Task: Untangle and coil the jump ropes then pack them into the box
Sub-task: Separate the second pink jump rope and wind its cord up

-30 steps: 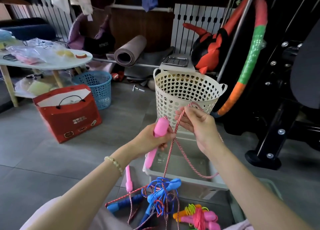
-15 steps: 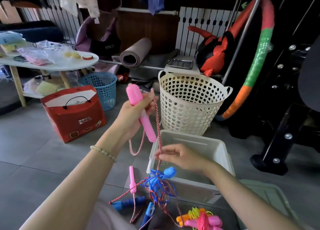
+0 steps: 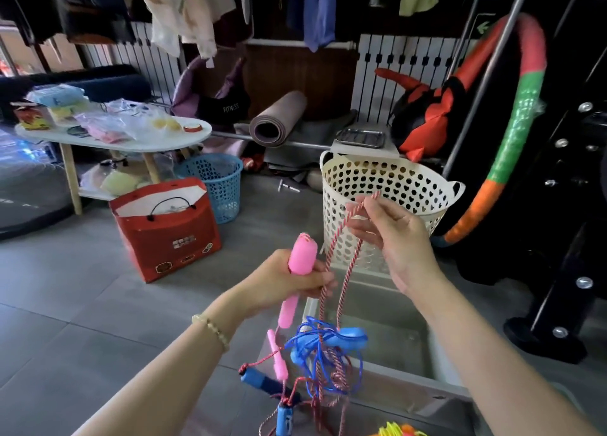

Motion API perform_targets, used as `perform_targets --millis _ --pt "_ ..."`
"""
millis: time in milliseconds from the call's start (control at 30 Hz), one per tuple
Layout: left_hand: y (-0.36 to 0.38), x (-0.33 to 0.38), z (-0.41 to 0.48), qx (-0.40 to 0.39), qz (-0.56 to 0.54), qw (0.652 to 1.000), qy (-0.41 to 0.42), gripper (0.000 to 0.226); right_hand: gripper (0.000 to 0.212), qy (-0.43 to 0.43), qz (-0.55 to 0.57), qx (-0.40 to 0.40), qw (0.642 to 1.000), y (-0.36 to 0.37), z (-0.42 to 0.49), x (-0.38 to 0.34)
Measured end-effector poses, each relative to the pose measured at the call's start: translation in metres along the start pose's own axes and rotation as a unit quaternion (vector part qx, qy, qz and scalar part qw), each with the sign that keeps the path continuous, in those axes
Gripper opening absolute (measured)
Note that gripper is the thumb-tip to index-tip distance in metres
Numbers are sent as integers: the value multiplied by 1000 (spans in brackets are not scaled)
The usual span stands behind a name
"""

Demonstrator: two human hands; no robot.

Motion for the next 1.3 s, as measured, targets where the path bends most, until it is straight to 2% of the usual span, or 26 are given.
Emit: perform_targets --millis 33,100,200,333,467,533,667,767,833,867,933,1067,1167,1300 --pt "-5 11 -2 24 -36 999 24 4 25 15 3 -16 1000 3 -1 7" --pt "-15 33 -7 67 -100 990 74 14 39 81 11 -76 994 16 -10 38" --pt "-28 55 -13 114 -164 973 115 9 45 216 -28 -203 955 45 -38 90" --pt "-54 58 -23 187 -225 947 132 3 21 222 -130 -320 912 65 -58 113" --pt "-55 48 -23 185 -264 939 117 2 18 230 -207 -371 876 69 -70 122" --pt "-48 44 -19 172 -259 945 104 3 17 207 -218 -340 891 65 -65 117" --pt "-51 39 -18 166 -225 953 113 13 14 146 -149 -203 957 50 -43 86" --pt "-32 21 -15 64 -124 989 54 25 18 53 -79 -72 993 29 -28 43" --pt "-10 6 -16 -22 -50 998 7 31 16 20 -31 -25 999 19 -22 23" --pt "-4 3 -16 -40 -11 999 0 31 14 14 -24 -19 999 19 -21 18" --pt "0 0 -17 -28 30 999 9 30 12 18 -23 -11 1000 20 -21 19" --pt "-1 -9 -19 38 -32 999 14 33 10 34 -23 -29 999 33 -23 35" --pt "2 -20 -20 29 -90 995 -9 32 11 36 -3 -25 999 36 -22 37" --pt "3 -31 -22 25 -36 999 -28 32 14 40 -8 -8 999 30 -21 39"
Point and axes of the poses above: each hand's wrist, its own z-axis towards the middle knuckle, its own y-axis out of the palm, x = y × z, the point moved 9 cm from there along z, towards the middle knuckle, and after that the axes turned 8 degrees about -x, right-handed, at the moved point
